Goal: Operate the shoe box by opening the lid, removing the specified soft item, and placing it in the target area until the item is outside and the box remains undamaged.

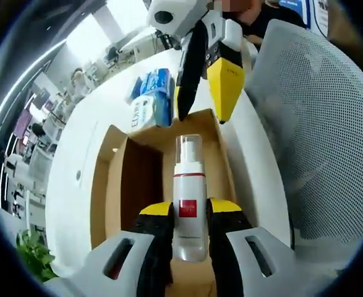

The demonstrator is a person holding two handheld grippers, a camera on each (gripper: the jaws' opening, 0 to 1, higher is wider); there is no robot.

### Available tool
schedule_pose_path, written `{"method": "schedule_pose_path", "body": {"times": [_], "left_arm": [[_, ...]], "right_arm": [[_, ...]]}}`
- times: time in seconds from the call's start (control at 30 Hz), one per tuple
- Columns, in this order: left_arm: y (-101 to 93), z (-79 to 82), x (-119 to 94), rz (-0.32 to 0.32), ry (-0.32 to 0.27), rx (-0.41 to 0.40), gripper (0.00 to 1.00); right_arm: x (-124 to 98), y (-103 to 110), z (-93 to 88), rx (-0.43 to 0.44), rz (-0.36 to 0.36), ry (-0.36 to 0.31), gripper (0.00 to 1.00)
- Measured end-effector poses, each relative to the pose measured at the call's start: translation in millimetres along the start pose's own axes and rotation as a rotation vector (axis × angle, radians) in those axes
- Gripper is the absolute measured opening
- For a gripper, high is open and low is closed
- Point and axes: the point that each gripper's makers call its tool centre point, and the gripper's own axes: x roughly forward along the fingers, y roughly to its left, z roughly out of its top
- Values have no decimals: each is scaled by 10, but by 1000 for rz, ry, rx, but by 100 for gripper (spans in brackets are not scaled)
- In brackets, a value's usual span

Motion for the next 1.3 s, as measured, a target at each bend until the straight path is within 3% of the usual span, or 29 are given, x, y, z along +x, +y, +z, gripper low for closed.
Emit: {"method": "schedule_pose_path", "body": {"times": [0.43,0.57,0.63,0.8,1.17,1.3], "left_arm": [[-60,301,-2,1,-49,49,20],[-63,356,2,2,-55,63,20],[-66,365,4,0,-55,67,20],[-72,369,0,1,-58,71,20],[-126,375,36,3,-58,61,19],[-145,379,52,0,-64,48,19]], "right_arm": [[76,147,63,173,123,-60,45],[101,189,38,186,138,-50,43],[101,189,35,189,138,-49,41],[78,168,32,232,145,-52,25],[86,247,22,307,163,-47,19],[73,269,-12,286,152,-13,19]]}}
